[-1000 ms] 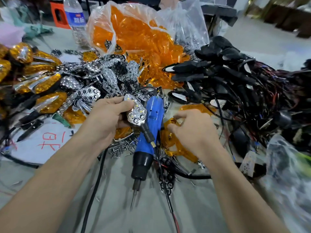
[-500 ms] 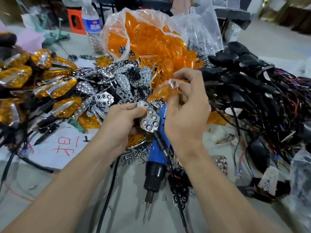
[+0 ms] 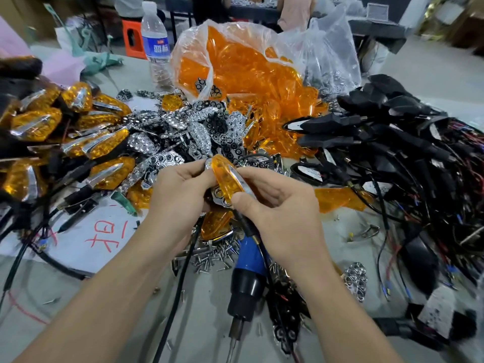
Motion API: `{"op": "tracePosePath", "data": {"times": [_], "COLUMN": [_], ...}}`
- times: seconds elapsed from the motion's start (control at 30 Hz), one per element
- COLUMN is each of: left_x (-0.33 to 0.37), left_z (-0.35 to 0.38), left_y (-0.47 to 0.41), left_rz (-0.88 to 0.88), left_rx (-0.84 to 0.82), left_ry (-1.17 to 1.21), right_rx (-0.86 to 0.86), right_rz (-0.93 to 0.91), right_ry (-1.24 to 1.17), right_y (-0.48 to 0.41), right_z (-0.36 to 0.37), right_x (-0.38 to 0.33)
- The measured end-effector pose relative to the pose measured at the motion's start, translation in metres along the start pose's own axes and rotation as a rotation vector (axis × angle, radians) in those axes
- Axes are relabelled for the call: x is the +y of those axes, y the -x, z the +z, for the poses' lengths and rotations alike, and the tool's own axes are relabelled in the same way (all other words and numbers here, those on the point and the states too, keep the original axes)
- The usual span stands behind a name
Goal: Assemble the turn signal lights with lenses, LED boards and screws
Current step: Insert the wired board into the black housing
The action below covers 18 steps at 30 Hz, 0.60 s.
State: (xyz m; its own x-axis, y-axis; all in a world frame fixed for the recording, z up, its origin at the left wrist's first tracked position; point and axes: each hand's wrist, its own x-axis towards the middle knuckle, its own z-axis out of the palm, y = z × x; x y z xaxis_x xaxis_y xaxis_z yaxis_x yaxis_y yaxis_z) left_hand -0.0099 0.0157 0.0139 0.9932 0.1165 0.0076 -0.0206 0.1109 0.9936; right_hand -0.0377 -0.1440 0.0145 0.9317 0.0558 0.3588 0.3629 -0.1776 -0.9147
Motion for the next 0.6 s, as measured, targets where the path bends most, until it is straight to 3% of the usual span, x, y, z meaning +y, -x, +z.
{"op": "tracePosePath", "data": {"times": [0.17, 0.37, 0.6], "left_x": [-0.001, 0.005, 0.01], "left_z": [-0.003, 0.0, -0.008], "left_y": [-0.001, 0.003, 0.001], "left_rz": [0.025, -0.063, -0.157], "left_rx": [0.033, -0.003, -0.115], "left_ry": [-0.08, 0.066, 0.173], "right_rx": [0.208, 0.116, 0.145], "right_rz": [0.011, -0.067, -0.085], "right_ry": [-0.059, 0.205, 0.275], "right_y": [0.006, 0.017, 0.016], "right_z": [0.0, 0.018, 0.011], "right_x": [0.009, 0.002, 0.004]}}
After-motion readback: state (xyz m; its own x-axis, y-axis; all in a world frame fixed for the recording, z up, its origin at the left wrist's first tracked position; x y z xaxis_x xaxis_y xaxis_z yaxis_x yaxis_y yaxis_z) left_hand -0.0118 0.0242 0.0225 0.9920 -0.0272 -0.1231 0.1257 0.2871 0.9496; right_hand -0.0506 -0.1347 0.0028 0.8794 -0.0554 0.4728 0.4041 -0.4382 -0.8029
